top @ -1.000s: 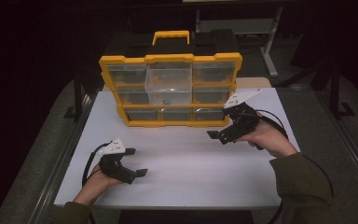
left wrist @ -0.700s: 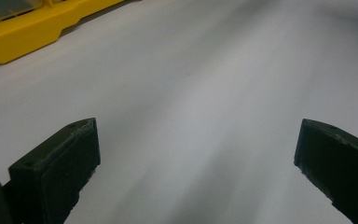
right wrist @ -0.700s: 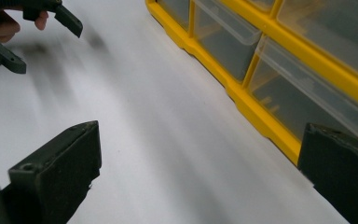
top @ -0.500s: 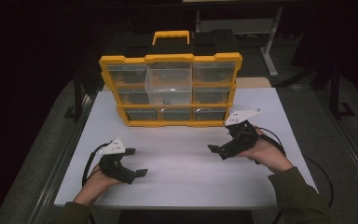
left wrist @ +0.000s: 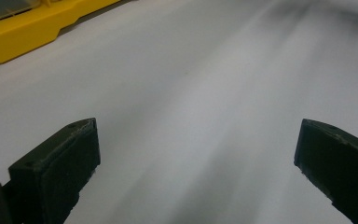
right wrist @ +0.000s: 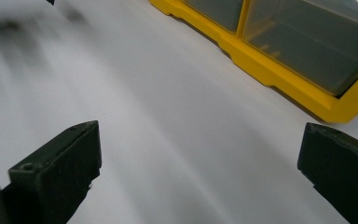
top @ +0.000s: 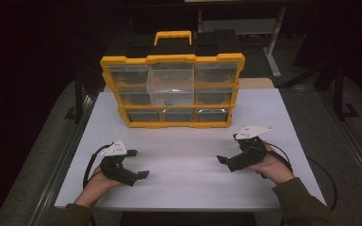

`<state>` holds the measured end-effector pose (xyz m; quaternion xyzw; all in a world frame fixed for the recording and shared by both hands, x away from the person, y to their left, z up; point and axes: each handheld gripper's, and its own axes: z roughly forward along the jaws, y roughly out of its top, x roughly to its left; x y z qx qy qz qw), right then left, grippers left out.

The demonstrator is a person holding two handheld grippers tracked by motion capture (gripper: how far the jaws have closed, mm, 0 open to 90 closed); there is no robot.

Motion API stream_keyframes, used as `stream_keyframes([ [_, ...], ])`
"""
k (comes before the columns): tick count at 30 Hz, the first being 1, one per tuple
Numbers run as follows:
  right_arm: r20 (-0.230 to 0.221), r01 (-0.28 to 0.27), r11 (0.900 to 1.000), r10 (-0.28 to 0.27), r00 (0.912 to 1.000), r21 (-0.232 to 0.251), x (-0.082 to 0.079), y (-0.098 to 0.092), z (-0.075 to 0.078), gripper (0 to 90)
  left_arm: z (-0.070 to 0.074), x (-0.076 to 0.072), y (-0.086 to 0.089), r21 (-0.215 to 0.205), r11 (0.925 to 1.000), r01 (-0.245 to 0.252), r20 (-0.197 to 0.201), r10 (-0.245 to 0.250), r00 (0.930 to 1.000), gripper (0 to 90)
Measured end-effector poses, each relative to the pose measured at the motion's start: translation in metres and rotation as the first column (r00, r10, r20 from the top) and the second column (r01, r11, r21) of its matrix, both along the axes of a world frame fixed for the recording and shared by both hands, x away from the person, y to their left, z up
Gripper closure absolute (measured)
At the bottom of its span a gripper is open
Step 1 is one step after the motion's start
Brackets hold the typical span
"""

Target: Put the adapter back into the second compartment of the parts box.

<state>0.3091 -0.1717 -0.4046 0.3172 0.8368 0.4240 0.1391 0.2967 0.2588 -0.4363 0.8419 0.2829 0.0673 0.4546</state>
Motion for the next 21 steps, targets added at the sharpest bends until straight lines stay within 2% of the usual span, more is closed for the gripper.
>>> stream_keyframes([
  [9, 0.005, 0.039, 0.999, -0.039, 0.9992, 0.027, -0.011, -0.017, -0.017, 0.0, 0.0, -0.001, -0.001, 0.003, 1.0, 0.003, 0.001, -0.003, 1.0, 0.0],
  [12, -0.002, 0.046, 0.999, -0.046, 0.9989, 0.024, -0.013, -0.02, -0.022, 0.0, 0.0, -0.001, -0.001, 0.003, 1.0, 0.003, 0.0, -0.003, 1.0, 0.0],
  [13, 0.0, 0.052, 0.999, -0.052, 0.9987, 0.005, -0.014, -0.023, -0.027, 0.0, 0.0, -0.001, -0.001, 0.003, 1.0, 0.004, 0.0, -0.004, 1.0, 0.0],
  [18, -0.009, 0.068, 0.998, -0.068, 0.9976, 0.008, -0.018, -0.027, -0.034, 0.0, 0.0, -0.001, -0.001, 0.002, 1.0, 0.007, 0.001, -0.007, 1.0, 0.0],
  [21, 0.001, 0.074, 0.997, -0.074, 0.9972, 0.009, -0.021, -0.028, -0.036, 0.0, 0.0, -0.002, -0.001, 0.0, 1.0, 0.008, 0.001, -0.008, 1.0, 0.0],
])
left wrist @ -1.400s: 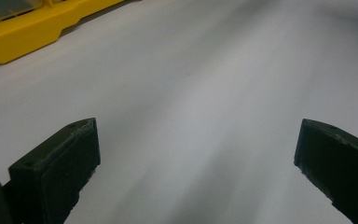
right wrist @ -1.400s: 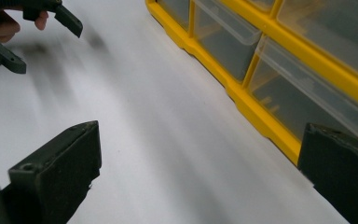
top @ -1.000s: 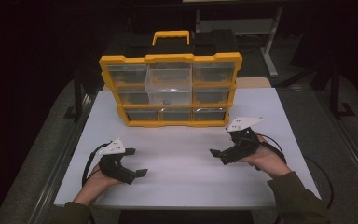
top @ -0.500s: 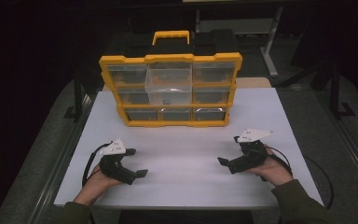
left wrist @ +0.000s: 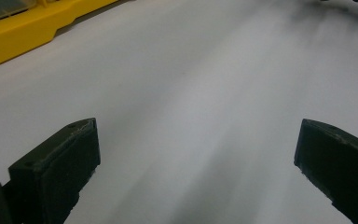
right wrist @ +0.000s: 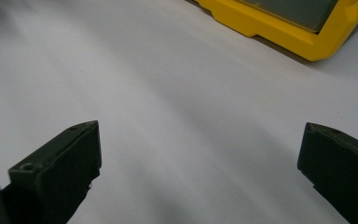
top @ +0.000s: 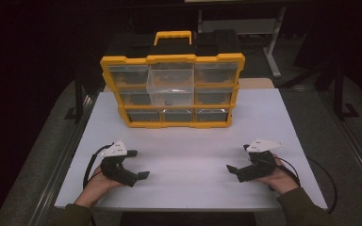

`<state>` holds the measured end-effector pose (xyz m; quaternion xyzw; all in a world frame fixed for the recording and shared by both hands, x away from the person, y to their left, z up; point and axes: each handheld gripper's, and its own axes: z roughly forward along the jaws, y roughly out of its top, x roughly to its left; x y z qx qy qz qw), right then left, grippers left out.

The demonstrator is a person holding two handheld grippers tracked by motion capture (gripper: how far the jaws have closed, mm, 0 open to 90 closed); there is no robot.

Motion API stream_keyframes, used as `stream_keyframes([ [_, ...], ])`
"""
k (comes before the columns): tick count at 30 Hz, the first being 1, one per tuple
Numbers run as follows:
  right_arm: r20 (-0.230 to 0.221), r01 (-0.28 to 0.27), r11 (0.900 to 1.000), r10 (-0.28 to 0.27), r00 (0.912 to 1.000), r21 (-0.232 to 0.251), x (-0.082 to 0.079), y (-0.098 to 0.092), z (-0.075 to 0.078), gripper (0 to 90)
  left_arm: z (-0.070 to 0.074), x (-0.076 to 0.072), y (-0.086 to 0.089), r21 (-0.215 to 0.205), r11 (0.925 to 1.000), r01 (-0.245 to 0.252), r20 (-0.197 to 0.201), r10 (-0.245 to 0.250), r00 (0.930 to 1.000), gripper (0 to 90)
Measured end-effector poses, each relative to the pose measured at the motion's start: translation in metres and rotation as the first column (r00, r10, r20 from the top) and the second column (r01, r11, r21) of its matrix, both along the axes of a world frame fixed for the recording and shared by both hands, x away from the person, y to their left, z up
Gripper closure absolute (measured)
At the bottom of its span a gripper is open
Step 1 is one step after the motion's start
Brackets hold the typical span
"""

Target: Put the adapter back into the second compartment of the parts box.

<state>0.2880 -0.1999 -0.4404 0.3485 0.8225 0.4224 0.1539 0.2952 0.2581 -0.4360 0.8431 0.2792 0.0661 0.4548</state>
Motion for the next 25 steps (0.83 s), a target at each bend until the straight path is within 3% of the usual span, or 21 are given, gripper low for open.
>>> stream_keyframes([
  [25, -0.003, -0.008, 1.0, 0.008, 1.0, 0.009, -0.0067, -0.002, -0.008, 0.0, -0.0008, -0.0006, -0.0006, 0.01, 0.9999, 0.005, 0.0, -0.005, 1.0, 0.0],
])
